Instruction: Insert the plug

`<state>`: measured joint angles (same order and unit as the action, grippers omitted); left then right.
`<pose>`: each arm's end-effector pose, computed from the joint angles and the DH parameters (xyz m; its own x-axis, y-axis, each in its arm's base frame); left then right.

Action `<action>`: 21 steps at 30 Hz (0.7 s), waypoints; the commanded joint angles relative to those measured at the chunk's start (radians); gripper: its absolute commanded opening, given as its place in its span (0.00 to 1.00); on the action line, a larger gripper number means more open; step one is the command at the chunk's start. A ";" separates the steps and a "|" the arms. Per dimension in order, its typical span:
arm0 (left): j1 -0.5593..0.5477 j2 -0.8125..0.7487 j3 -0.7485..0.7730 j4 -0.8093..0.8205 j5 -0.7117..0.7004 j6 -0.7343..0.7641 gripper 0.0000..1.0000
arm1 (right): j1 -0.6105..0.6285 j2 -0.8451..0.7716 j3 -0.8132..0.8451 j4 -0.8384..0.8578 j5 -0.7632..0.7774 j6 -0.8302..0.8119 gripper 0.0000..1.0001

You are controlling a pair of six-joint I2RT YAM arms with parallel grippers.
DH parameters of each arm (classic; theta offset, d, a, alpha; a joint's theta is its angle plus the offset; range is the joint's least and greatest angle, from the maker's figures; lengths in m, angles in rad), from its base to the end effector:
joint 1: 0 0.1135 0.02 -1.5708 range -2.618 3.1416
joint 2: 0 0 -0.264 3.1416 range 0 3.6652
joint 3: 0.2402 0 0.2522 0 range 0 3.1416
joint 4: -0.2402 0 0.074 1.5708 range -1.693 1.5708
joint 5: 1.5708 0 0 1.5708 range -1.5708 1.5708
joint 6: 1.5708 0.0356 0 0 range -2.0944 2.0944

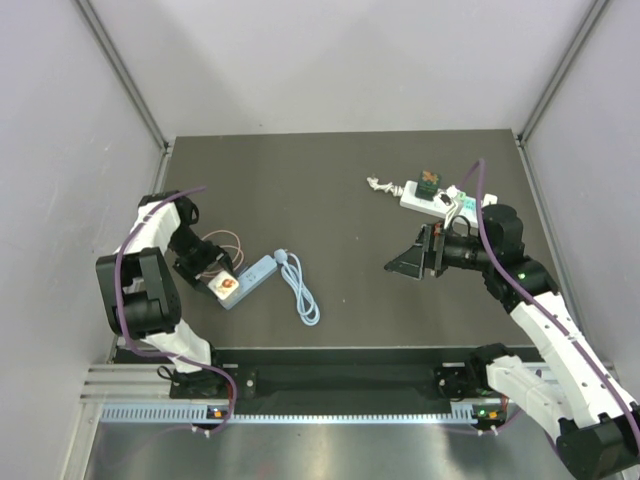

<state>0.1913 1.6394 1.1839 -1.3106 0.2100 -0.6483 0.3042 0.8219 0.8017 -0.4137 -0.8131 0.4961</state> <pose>0.2600 0.0428 0.2162 -0.6314 -0.7238 0.2782 -0.7614 0.6466 -0.0458 0.1599 0.0773 0.3205 -0.7501 0.1074 -0.6526 -0.5431 0.4630 0.7005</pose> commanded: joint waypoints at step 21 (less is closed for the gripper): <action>0.004 0.031 -0.010 0.008 0.020 0.032 0.00 | -0.011 0.008 0.051 0.003 0.017 -0.039 1.00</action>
<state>0.1917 1.6547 1.1725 -1.3041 0.2287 -0.6247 0.3042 0.8268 0.8017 -0.4210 -0.8051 0.4786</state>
